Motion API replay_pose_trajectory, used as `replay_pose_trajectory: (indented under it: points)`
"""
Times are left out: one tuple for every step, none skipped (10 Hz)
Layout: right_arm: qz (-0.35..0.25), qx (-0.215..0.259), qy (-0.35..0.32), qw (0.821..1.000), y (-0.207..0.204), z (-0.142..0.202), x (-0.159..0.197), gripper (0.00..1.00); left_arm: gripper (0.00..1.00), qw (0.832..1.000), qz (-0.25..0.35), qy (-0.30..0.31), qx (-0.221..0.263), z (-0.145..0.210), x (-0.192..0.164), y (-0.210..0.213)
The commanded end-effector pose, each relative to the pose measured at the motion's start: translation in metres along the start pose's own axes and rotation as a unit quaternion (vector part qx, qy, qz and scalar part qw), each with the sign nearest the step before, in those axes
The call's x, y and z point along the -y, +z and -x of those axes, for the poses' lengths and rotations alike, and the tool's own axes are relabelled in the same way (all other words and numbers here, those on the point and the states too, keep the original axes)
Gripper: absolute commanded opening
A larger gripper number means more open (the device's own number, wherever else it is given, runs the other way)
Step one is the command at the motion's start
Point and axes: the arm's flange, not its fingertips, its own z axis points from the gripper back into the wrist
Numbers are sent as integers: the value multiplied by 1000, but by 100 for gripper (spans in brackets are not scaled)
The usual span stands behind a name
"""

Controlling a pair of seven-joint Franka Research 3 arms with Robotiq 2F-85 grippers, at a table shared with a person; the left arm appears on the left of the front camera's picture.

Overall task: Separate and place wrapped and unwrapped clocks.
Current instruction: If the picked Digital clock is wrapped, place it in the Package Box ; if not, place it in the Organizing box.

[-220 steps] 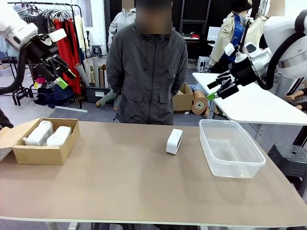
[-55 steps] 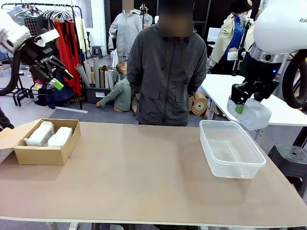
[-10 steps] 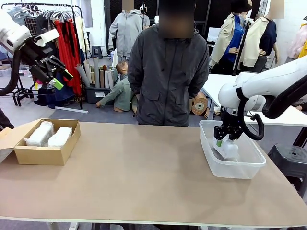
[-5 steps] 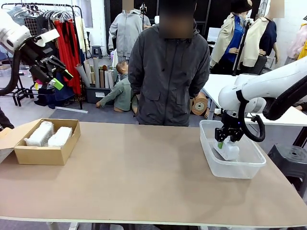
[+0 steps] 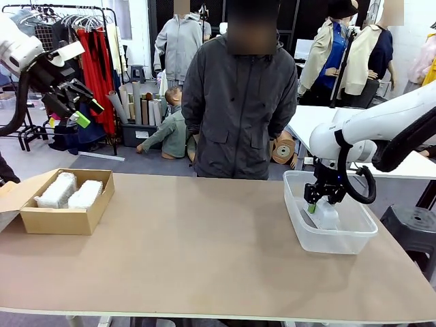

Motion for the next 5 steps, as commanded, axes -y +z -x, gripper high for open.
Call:
replay_pose_trajectory:
  points:
    - [10, -4, -8, 1000, 3, 2, -2, 100, 100, 1000, 2, -1, -4, 0, 1, 0]
    - [12, -1, -4, 1000, 7, 4, -2, 100, 100, 1000, 2, -1, -4, 0, 1, 0]
    - [13, 1, 1, 1000, 10, 5, -4, 100, 100, 1000, 2, -1, -4, 0, 1, 0]
    - [16, 2, 3, 1000, 14, 7, -6, 100, 100, 1000, 2, -1, -4, 0, 1, 0]
    - [18, 4, 4, 1000, 17, 9, -7, 100, 100, 1000, 2, -1, -4, 0, 1, 0]
